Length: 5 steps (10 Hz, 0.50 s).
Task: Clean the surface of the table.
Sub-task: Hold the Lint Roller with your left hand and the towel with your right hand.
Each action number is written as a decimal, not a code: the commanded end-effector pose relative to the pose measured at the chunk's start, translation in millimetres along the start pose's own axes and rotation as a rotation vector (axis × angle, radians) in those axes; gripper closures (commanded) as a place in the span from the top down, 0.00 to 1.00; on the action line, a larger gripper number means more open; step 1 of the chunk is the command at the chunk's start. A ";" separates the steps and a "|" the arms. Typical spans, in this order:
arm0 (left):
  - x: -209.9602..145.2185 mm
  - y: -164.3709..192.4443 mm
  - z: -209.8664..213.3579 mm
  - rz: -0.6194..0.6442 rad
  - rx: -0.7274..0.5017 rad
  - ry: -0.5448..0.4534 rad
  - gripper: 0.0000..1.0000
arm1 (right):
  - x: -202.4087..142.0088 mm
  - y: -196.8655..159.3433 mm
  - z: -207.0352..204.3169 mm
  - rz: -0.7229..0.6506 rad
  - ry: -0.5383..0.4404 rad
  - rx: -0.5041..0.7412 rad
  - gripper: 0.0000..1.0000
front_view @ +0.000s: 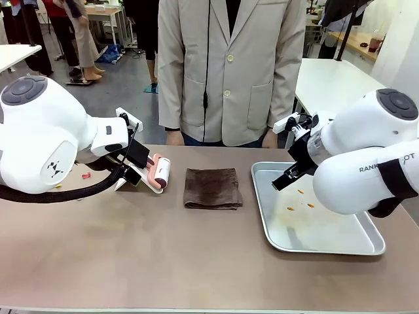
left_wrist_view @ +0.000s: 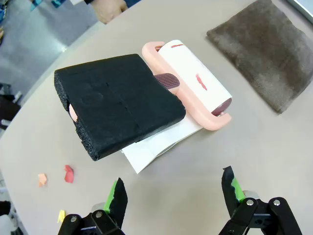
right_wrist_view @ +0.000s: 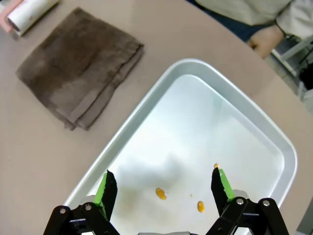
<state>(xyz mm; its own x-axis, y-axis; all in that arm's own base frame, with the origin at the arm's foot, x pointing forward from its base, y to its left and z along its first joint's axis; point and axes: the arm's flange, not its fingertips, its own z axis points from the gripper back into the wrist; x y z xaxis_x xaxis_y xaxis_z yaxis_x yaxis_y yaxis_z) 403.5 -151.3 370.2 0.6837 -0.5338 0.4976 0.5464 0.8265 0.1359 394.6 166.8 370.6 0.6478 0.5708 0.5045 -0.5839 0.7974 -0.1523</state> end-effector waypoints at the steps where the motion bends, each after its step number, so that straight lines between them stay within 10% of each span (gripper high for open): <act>1: 0.0 -0.1 0.0 -0.001 0.000 0.000 1.00 | 0.1 -0.1 0.1 -0.001 0.000 0.000 1.00; 5: 0.0 -0.1 0.0 -0.001 0.000 0.000 1.00 | 0.1 -0.1 0.1 -0.001 0.000 0.000 1.00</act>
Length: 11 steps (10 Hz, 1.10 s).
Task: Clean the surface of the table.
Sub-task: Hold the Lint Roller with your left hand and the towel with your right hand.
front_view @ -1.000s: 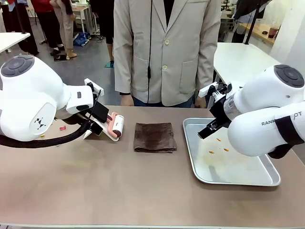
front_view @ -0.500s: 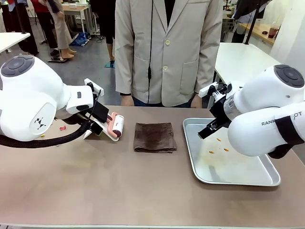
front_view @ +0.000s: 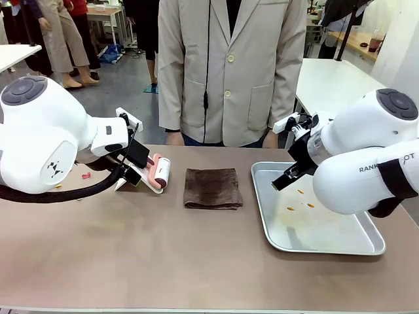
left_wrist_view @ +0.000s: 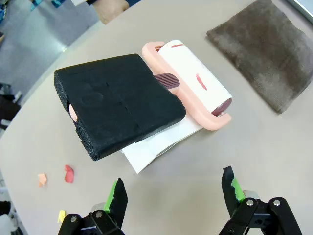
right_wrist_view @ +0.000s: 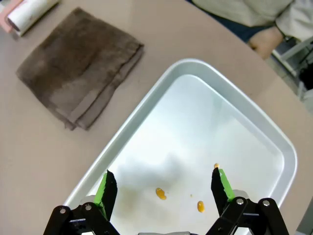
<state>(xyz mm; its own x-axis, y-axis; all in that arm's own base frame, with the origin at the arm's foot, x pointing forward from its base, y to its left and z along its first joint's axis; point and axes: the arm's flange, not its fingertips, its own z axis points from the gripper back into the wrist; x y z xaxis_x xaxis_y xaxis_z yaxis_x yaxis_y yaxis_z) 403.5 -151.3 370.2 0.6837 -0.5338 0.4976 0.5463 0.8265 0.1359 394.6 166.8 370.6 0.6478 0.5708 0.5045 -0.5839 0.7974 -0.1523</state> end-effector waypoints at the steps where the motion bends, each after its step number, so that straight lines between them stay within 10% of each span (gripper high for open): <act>1: 0.0 -0.1 0.0 -0.001 0.000 0.000 1.00 | 0.1 -0.1 0.1 -0.001 -0.001 0.000 1.00; 8: -27.8 17.7 82.9 -0.007 -0.108 0.050 1.00 | -5.4 -11.2 78.7 -0.153 0.005 0.145 1.00; 11: -53.7 40.0 148.5 0.223 -0.237 -0.026 1.00 | -31.8 -27.7 145.4 -0.356 0.024 0.403 1.00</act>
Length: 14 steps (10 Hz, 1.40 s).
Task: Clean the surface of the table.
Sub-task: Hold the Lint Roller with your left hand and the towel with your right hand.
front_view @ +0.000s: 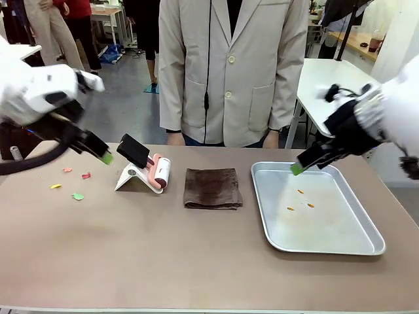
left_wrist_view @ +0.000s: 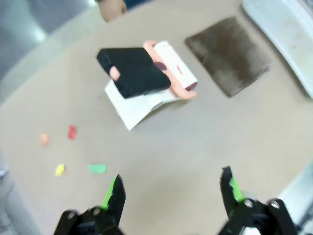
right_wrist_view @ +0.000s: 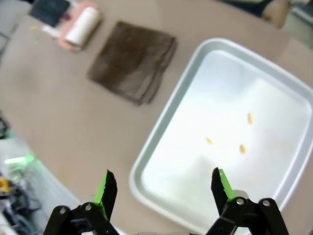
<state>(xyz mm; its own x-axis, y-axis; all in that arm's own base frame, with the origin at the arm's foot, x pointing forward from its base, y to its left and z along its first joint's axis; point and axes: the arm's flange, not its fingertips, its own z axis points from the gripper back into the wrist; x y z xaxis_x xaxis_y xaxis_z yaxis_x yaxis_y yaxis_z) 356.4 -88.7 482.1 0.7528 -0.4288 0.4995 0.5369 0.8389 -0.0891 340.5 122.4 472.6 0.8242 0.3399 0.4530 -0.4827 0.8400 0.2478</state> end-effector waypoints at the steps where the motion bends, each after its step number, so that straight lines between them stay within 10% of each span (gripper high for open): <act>1: -51.2 14.5 36.7 0.189 -0.146 -0.058 1.00 | -38.2 -20.0 46.2 -0.103 -0.038 0.228 1.00; 8: -201.1 225.6 58.7 0.545 -0.741 -0.342 1.00 | -151.4 -220.2 82.1 -0.587 -0.295 0.713 1.00; 13: -204.3 177.6 27.8 0.713 -0.777 -0.517 1.00 | -216.6 -284.5 66.9 -0.773 -0.482 0.783 1.00; 14: -231.9 215.3 35.0 0.678 -0.796 -0.493 1.00 | -219.7 -268.4 70.3 -0.768 -0.444 0.828 1.00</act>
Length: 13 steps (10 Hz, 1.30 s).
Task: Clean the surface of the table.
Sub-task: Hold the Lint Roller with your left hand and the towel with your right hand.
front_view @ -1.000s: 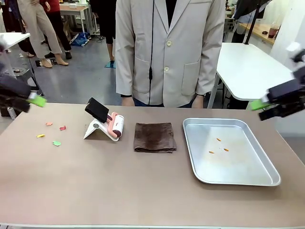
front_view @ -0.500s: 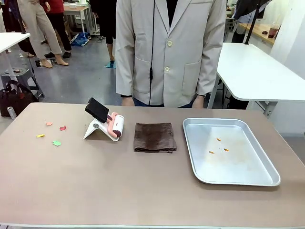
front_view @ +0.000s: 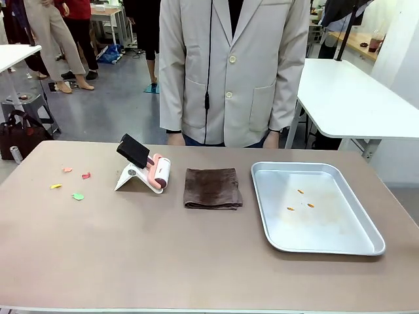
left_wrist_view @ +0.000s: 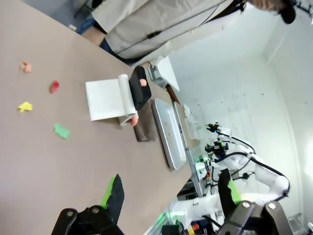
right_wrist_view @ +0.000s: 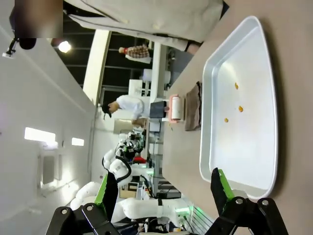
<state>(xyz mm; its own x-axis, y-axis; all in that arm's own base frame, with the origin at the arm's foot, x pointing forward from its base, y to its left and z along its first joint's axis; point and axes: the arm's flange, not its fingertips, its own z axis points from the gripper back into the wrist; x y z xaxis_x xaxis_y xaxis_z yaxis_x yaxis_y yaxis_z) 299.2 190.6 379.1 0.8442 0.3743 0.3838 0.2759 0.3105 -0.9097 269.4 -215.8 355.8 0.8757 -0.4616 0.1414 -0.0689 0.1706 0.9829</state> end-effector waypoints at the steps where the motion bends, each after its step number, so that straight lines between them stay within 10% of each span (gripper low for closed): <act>1: -8.7 1.3 17.5 -0.029 0.002 0.014 1.00 | -3.4 12.3 -5.5 0.023 0.021 0.002 1.00; 7: 2.5 -11.7 5.5 0.013 0.085 0.030 1.00 | -3.1 28.3 -23.1 -0.025 -0.008 -0.185 1.00; 13: 77.0 -94.3 -84.3 -0.162 0.447 0.295 1.00 | -21.1 138.8 -184.2 0.215 0.084 -0.577 1.00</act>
<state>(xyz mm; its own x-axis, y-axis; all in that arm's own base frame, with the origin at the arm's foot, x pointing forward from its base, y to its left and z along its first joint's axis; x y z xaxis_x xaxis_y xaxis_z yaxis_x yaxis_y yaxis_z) 370.9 116.9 482.3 0.9037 0.1000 0.4164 0.2507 0.6648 -0.7037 351.1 -66.9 480.8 0.9024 -0.3123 0.2970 -0.0259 0.6487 0.7606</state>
